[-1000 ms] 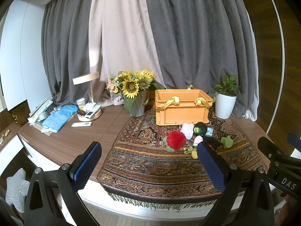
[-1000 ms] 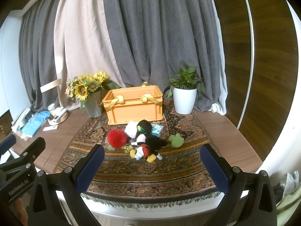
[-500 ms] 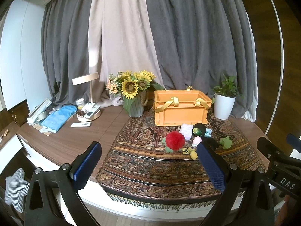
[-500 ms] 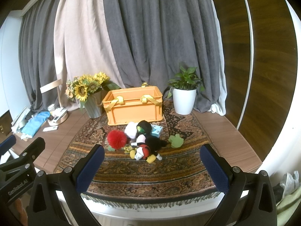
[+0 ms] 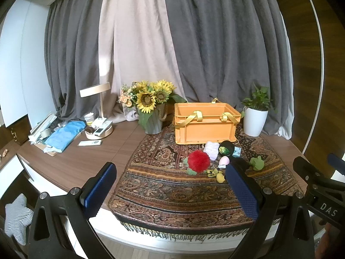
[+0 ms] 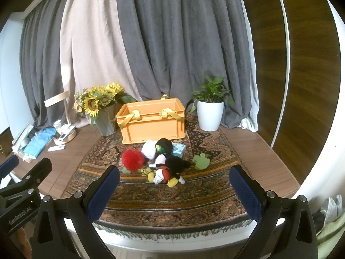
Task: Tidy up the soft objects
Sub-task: 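Move left tool toward red pompom while right tool approaches black Mickey plush, then close left gripper on red pompom while right gripper closes on Mickey plush, then lift both held plushes and carry them over the orange crate, then lower both plushes into the crate and open both grippers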
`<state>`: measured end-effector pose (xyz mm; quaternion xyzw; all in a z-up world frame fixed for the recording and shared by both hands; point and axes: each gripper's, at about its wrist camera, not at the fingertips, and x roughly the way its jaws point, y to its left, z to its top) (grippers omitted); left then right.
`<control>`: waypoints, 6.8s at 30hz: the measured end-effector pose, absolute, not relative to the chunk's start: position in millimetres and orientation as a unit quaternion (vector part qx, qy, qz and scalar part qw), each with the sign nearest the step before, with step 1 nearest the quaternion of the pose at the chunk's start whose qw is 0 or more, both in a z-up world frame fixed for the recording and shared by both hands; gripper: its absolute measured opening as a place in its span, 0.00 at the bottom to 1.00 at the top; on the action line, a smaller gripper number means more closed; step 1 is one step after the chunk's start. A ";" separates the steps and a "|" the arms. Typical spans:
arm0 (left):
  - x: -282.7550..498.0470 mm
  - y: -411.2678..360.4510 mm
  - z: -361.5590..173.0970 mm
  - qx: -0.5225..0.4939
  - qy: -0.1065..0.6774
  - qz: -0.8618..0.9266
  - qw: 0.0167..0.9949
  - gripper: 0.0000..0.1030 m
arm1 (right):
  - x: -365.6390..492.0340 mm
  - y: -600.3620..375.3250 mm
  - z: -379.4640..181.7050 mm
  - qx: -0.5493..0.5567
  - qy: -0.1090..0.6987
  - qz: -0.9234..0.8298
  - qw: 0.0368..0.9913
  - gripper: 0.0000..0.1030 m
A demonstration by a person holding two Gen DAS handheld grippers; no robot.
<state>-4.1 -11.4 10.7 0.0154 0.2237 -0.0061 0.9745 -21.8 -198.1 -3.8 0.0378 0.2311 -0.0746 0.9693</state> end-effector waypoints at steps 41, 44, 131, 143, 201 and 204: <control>209.6 -13.8 -104.0 0.120 0.313 -0.178 0.925 0.96 | 163.5 -179.0 -118.9 0.097 0.389 -0.132 0.907 0.94; 228.9 -15.8 -119.1 0.120 0.330 -0.205 0.914 0.94 | 172.0 -177.1 -129.1 0.100 0.399 -0.144 0.900 0.94; 281.9 -83.0 -47.8 0.008 0.268 -0.172 0.948 0.36 | 238.7 -241.2 -49.5 0.098 0.293 -0.004 0.951 0.47; 304.0 -89.4 -8.6 0.008 0.210 -0.139 0.968 0.36 | 271.5 -249.2 -12.8 0.085 0.236 0.035 0.967 0.47; 525.7 -113.0 -88.5 0.029 0.342 -0.088 0.935 0.47 | 526.4 -250.6 -83.2 0.039 0.404 0.099 0.908 0.53; 525.1 -113.6 -86.3 0.028 0.341 -0.088 0.935 0.60 | 531.3 -248.4 -84.5 0.033 0.412 0.098 0.905 0.55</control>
